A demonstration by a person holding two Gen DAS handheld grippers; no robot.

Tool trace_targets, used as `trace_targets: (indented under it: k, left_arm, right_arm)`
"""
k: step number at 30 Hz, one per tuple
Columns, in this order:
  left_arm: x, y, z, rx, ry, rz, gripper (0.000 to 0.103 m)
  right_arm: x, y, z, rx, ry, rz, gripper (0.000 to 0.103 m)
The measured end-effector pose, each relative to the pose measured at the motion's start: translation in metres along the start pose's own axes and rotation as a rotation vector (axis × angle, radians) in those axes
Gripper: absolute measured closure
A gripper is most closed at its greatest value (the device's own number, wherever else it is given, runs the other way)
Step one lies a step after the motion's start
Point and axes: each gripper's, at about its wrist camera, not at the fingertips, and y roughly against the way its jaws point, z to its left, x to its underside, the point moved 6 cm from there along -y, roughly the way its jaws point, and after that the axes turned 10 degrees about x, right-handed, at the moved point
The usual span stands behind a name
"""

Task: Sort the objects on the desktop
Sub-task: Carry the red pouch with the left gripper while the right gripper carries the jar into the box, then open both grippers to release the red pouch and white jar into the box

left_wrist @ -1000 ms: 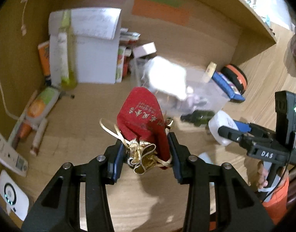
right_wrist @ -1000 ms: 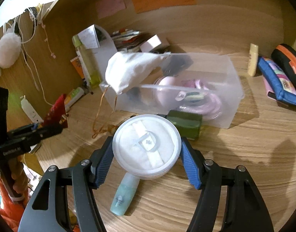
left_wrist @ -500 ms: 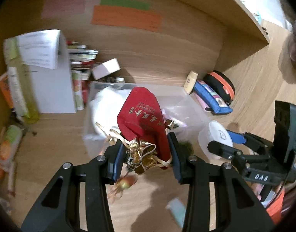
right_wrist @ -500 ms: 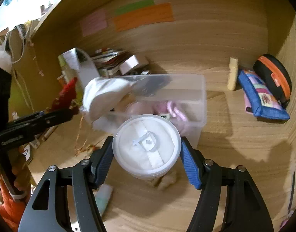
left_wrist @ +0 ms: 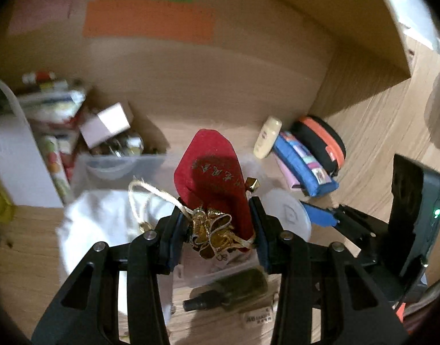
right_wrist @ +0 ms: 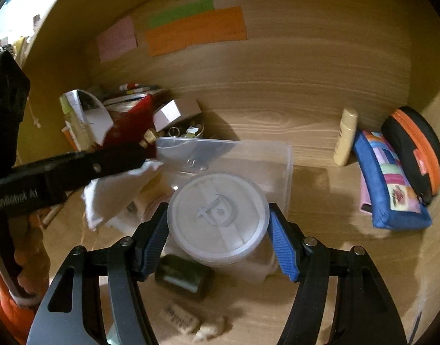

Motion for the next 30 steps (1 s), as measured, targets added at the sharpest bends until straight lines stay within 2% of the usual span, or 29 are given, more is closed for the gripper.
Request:
trace_targets:
  k: [4,6,10,14,15,17,25,26,27,29,30]
  left_arm:
    - [0.009,-0.018,0.010,0.038,0.034,0.066,0.062]
    - [0.009,-0.017,0.011,0.056,0.044,0.068,0.062]
    - [0.013,-0.018,0.008,0.045,0.034,0.074,0.059]
    - [0.013,-0.019,0.003,0.041,0.016,0.080,0.047]
    - [0.014,-0.018,0.000,0.043,0.007,0.078,0.040]
    - [0.013,-0.013,-0.005,0.045,-0.009,0.064,0.035]
    - [0.004,0.011,-0.019,0.025,-0.050,0.003,0.035]
    - [0.003,0.016,-0.019,0.016,-0.050,-0.009,0.033]
    - [0.002,0.021,-0.019,0.006,-0.052,-0.020,0.022]
    - [0.000,0.033,-0.018,-0.023,-0.059,-0.056,0.012]
    - [0.000,0.039,-0.018,-0.034,-0.064,-0.070,0.012]
  right_arm:
    - [0.003,-0.015,0.002,0.002,0.007,0.019,0.040]
    - [0.006,-0.020,0.005,0.014,0.027,0.029,0.040]
    - [0.006,-0.020,0.010,0.017,0.047,0.026,0.040]
    - [0.009,-0.022,0.009,0.013,0.047,0.036,0.040]
    - [0.010,-0.022,0.009,0.012,0.044,0.040,0.040]
    - [0.010,-0.022,0.009,0.012,0.041,0.044,0.040]
    - [0.001,0.004,0.007,0.026,0.017,-0.006,0.037]
    - [0.000,0.009,0.006,0.038,0.006,-0.014,0.032]
    - [0.000,0.013,0.005,0.044,0.000,-0.021,0.028]
    - [0.000,0.022,0.004,0.047,-0.010,-0.037,0.026]
    - [0.001,0.027,0.003,0.051,-0.016,-0.044,0.026]
